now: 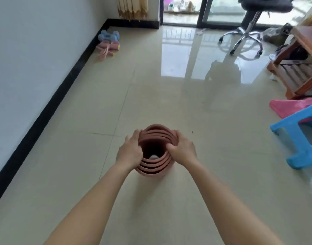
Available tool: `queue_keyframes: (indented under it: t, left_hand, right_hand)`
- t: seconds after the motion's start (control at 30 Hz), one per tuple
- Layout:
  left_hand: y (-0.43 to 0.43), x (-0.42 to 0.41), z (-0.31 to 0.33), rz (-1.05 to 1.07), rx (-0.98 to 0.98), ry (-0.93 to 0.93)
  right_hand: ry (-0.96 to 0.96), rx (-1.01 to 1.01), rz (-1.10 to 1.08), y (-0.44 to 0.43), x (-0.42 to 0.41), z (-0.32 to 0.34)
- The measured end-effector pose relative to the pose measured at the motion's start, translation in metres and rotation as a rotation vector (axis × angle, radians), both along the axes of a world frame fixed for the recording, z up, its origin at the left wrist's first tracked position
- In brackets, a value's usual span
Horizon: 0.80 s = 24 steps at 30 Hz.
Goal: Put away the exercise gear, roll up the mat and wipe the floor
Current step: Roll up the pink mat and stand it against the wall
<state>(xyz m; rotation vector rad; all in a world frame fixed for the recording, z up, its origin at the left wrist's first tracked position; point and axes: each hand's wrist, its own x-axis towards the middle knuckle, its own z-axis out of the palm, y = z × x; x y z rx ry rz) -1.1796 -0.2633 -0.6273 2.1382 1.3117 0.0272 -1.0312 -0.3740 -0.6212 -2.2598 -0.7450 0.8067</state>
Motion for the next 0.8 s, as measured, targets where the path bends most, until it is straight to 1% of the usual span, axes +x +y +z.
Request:
queue_keyframes:
  t: [0.1, 0.2, 0.3, 0.43, 0.53, 0.63, 0.7, 0.8]
  left_hand:
    - [-0.048, -0.02, 0.04, -0.027, -0.072, -0.032]
    - [-0.065, -0.033, 0.096, 0.034, -0.093, -0.125]
    - [-0.057, -0.04, 0.173, 0.07, -0.091, -0.173]
    - [-0.039, -0.053, 0.293, 0.02, -0.007, -0.254]
    - [-0.015, -0.062, 0.362, -0.041, 0.068, -0.313]
    - [0.016, -0.064, 0.401, -0.079, 0.125, -0.372]
    - [0.032, -0.058, 0.417, -0.102, 0.147, -0.406]
    - [0.054, -0.038, 0.43, -0.077, 0.15, -0.463]
  right_hand:
    - [0.011, -0.07, -0.026, -0.036, -0.021, 0.03]
    - [-0.009, -0.071, -0.002, -0.049, -0.031, 0.088]
    - [-0.063, -0.068, 0.067, -0.045, -0.031, 0.17]
    - [-0.131, -0.046, 0.112, -0.033, -0.035, 0.299]
    - [-0.211, -0.001, 0.141, -0.018, -0.039, 0.375]
    - [-0.307, 0.052, 0.177, 0.0, -0.039, 0.415]
    - [-0.339, 0.106, 0.139, 0.012, -0.035, 0.429]
    - [-0.361, 0.176, 0.102, 0.037, -0.017, 0.441]
